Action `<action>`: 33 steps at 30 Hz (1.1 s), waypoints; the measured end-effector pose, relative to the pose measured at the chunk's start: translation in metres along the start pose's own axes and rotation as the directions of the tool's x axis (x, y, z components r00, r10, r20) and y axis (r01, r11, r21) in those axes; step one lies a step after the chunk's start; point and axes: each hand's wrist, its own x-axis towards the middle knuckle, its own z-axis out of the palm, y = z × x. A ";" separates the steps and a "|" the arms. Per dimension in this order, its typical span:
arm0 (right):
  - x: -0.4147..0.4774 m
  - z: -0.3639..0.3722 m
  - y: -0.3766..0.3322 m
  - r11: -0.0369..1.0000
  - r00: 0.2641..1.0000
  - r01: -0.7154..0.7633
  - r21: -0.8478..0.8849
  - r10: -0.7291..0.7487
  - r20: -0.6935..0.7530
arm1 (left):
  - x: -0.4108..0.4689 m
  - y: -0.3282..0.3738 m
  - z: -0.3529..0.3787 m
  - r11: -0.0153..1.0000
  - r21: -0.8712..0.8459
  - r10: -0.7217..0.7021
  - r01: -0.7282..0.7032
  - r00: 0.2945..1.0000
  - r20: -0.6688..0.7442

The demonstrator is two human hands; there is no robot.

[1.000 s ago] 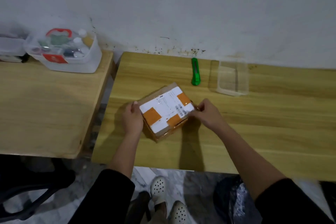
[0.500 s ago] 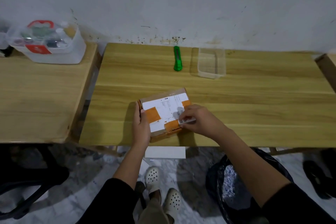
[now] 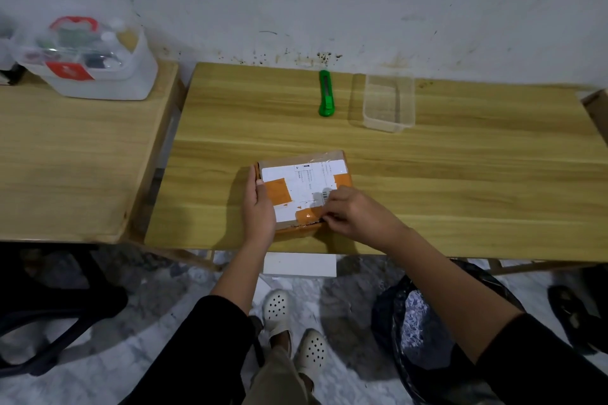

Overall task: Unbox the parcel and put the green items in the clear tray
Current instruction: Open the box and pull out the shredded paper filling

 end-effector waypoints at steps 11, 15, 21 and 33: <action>0.036 -0.058 -0.012 0.997 0.949 -0.020 0.080 0.045 -0.313 | 0.020 0.044 -0.019 0.994 -0.107 0.015 -0.007 0.997 0.076; 0.068 -0.073 0.001 0.998 0.929 -0.047 0.051 0.063 -0.364 | 0.024 0.057 -0.014 0.987 -0.115 0.135 -0.117 0.976 0.172; 0.117 -0.078 0.029 0.993 0.870 -0.114 0.039 0.118 -0.479 | 0.044 0.053 -0.004 0.932 -0.012 0.357 -0.362 0.915 0.188; 0.093 -0.020 0.064 0.851 0.828 -0.375 0.368 0.486 -0.281 | 0.086 0.036 0.005 0.924 0.148 0.300 -0.353 0.907 0.294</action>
